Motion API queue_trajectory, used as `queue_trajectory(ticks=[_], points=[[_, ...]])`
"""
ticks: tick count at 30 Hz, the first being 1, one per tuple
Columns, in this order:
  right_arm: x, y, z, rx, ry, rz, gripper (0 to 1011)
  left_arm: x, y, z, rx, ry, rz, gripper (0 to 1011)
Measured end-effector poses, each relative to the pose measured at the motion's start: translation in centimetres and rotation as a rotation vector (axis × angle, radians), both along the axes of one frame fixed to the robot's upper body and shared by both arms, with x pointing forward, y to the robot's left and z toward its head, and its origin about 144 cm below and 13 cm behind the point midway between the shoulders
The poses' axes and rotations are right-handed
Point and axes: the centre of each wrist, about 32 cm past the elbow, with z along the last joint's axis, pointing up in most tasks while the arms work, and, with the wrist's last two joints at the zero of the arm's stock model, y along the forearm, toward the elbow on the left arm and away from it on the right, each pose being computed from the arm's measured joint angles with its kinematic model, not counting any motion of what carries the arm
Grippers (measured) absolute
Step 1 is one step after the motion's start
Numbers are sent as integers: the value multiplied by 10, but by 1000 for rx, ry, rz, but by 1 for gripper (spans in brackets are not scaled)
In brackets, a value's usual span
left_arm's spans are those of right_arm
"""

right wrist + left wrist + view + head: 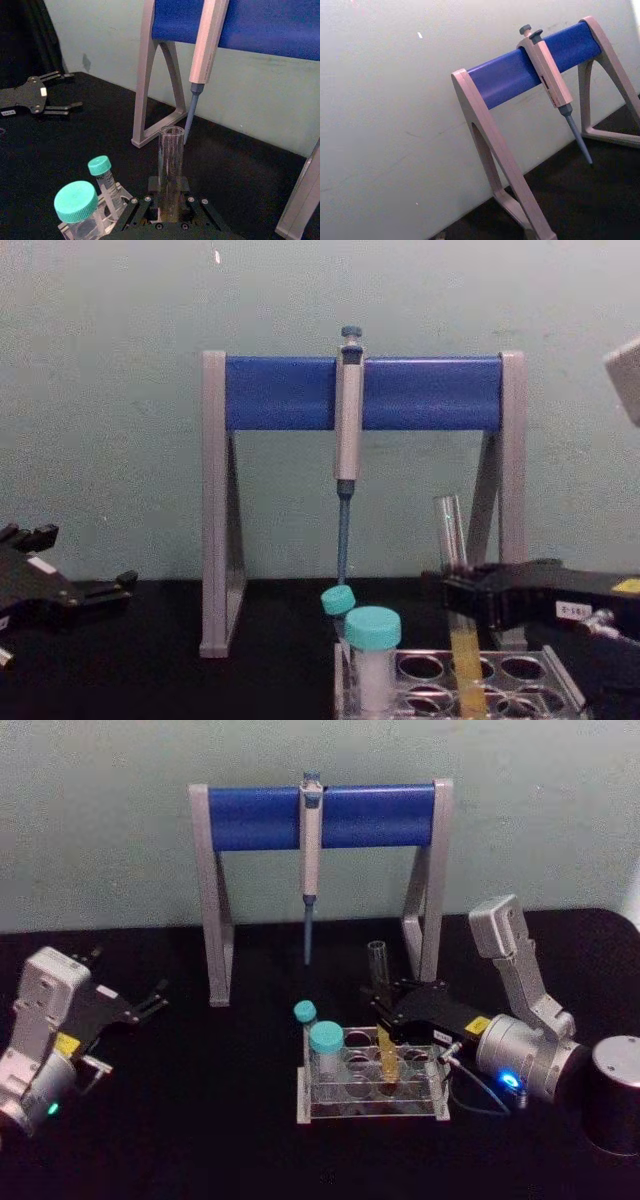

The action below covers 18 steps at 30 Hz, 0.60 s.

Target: Pick up the test tube from the test tube rack, shake it, then place it back into the test tube rack.

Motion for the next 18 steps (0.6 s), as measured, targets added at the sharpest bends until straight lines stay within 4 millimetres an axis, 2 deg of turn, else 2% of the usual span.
queue_trajectory(ticks=[18], points=[[-2,-1,-1,14,-23,-3,225,0,0,0,0,0,0,1010]])
